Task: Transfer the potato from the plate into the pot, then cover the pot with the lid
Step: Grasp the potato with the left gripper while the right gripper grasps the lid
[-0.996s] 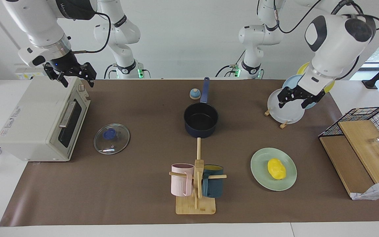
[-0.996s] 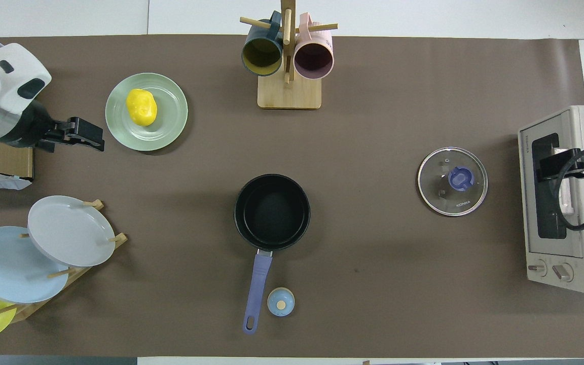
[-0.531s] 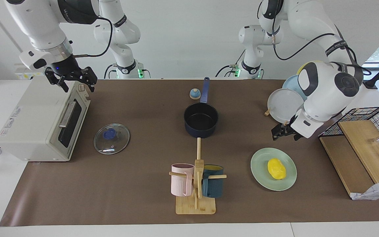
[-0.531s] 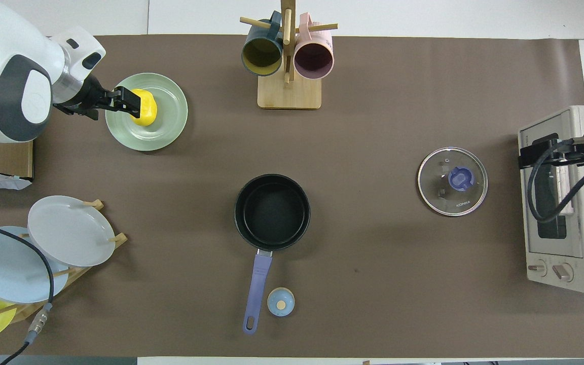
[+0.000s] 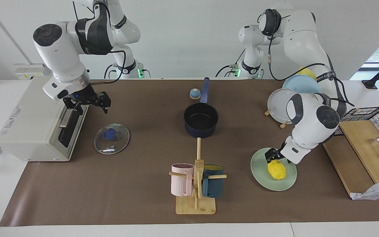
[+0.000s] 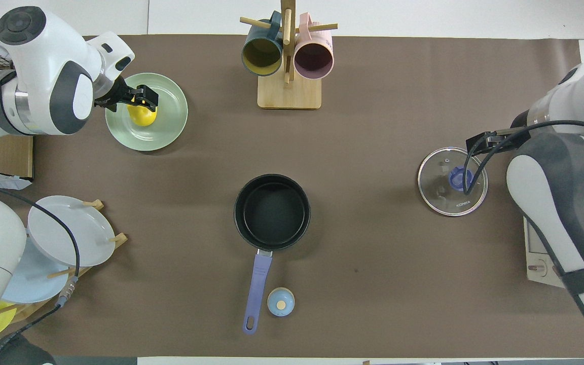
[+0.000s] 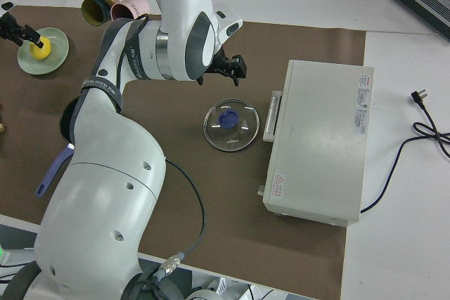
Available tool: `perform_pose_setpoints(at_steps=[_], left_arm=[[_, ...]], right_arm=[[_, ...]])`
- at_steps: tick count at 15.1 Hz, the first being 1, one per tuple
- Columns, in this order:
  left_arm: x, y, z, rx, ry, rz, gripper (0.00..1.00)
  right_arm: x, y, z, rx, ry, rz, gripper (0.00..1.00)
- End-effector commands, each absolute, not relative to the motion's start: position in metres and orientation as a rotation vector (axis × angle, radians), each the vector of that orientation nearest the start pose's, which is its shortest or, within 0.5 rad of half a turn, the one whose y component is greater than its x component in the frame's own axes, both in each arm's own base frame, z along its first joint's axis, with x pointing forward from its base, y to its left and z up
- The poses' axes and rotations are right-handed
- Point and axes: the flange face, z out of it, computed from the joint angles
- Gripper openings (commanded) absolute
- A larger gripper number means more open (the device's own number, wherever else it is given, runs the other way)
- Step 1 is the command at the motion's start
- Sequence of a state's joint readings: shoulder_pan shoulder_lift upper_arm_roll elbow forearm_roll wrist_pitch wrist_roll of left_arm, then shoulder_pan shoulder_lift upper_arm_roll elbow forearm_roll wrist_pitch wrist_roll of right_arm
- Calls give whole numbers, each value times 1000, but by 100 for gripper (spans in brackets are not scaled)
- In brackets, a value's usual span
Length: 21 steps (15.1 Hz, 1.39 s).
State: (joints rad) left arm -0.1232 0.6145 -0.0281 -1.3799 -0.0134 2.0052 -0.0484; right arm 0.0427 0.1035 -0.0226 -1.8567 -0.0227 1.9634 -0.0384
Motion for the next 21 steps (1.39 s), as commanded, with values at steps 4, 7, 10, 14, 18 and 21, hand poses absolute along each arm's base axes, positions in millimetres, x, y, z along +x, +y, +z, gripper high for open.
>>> perform_pose_setpoints(at_steps=[4, 7, 10, 14, 18, 21], left_arm=[[724, -108, 342, -3148, 114, -108, 100], [722, -107, 332, -3144, 112, -116, 100], [722, -108, 325, -3146, 77, -159, 100], [719, -108, 319, -3134, 78, -154, 100], [717, -109, 320, -3134, 78, -144, 50], [718, -110, 326, -3137, 26, -151, 0]], right_arm=[[573, 8, 389, -3144, -192, -89, 100], [569, 7, 373, -3144, -197, -77, 100], [560, 9, 356, -3143, -204, -82, 100], [554, 10, 349, -3142, -219, -89, 100], [554, 9, 336, -3140, -248, -79, 100], [552, 11, 335, -3140, -256, -74, 100]])
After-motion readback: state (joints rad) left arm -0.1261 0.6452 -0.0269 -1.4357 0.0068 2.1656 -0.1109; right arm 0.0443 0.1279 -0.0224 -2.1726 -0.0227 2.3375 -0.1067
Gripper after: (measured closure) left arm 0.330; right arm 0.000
